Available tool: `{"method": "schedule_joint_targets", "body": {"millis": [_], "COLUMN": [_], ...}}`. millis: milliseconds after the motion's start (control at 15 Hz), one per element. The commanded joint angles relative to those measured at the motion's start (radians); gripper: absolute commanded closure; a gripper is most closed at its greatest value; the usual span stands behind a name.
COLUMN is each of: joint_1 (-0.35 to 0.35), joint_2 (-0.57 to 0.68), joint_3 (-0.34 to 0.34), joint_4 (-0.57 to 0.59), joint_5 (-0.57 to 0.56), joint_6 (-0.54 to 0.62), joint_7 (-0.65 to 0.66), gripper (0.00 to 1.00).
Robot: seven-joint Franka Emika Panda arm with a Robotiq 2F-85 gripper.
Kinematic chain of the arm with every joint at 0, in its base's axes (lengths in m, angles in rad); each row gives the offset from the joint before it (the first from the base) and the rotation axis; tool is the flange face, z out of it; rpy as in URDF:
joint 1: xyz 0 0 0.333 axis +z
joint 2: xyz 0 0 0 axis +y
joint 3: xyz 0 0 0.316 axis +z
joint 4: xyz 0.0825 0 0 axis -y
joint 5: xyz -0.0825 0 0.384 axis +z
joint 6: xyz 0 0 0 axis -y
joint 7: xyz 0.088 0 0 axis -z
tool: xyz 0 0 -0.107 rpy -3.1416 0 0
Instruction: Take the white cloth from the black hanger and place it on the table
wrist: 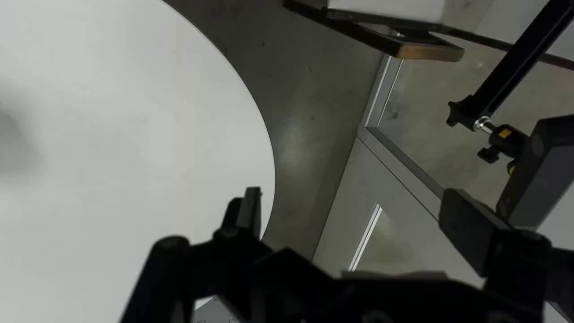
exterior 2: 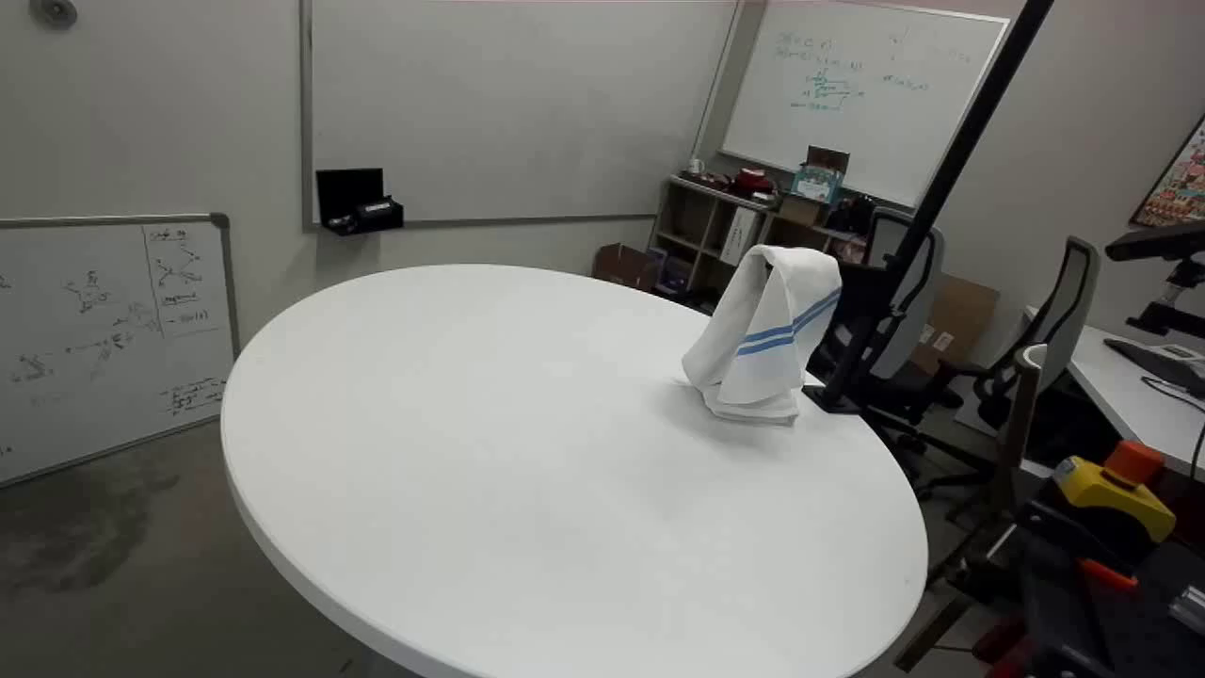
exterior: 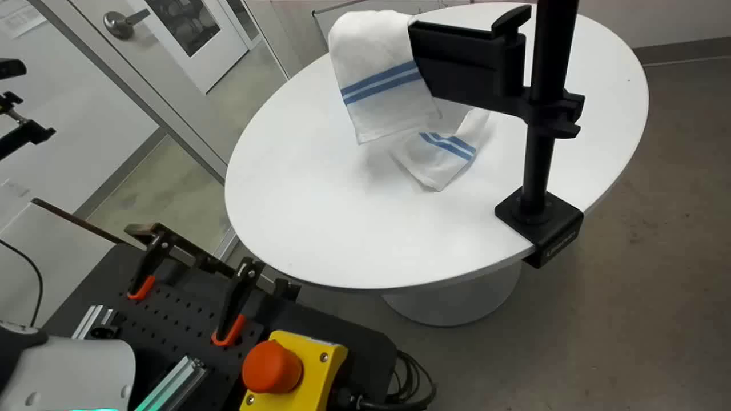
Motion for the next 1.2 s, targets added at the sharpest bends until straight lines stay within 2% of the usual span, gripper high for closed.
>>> {"method": "schedule_joint_targets", "body": {"millis": [0, 133, 400, 867, 1133], "joint_1": [-0.008, -0.016, -0.115, -0.376, -0.523], "joint_2": [0.001, 0.009, 0.077, 0.295, 0.431], "joint_3": [0.006, 0.009, -0.009, -0.038, -0.022], "joint_4": [-0.002, 0.001, 0.037, 0.084, 0.133], "joint_5": [0.005, 0.007, -0.024, -0.187, -0.325], "joint_6": [-0.007, 0.008, 0.113, 0.388, 0.427], "joint_7": [-0.005, 0.006, 0.035, 0.101, 0.211], "gripper": [0.00, 0.00, 0.00, 0.00, 0.00]}}
